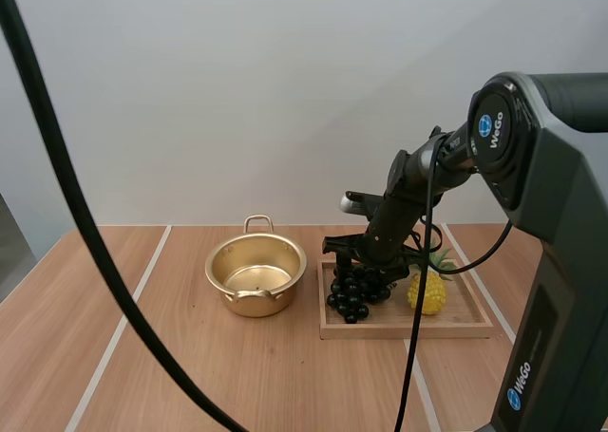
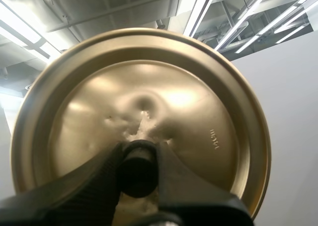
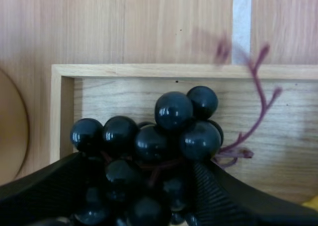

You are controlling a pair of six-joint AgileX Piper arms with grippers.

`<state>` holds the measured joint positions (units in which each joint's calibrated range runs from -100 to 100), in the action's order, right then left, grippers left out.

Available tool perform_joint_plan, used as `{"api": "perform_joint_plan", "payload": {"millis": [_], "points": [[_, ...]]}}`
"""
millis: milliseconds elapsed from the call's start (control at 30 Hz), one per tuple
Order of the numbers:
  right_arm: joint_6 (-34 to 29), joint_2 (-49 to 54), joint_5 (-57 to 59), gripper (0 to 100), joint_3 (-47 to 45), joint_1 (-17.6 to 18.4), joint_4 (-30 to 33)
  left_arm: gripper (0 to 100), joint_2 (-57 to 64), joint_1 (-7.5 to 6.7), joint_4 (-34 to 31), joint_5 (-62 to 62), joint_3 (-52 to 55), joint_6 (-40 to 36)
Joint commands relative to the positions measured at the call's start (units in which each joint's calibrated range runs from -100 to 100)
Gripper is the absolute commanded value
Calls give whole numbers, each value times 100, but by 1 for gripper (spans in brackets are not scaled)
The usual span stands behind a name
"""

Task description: Open the pot, put the grape inside, and close it

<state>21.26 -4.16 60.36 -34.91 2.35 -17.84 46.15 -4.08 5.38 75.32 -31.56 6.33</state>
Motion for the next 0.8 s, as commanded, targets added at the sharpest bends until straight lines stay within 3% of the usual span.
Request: {"api": "perform_joint_plan", "payload": {"millis": [0, 767], "points": [[154, -190, -200, 100, -90, 10, 77, 0, -43, -13, -3, -40, -35, 10], [262, -246, -857, 100, -90, 88, 570, 0, -42, -13, 7, -40, -35, 10]]}}
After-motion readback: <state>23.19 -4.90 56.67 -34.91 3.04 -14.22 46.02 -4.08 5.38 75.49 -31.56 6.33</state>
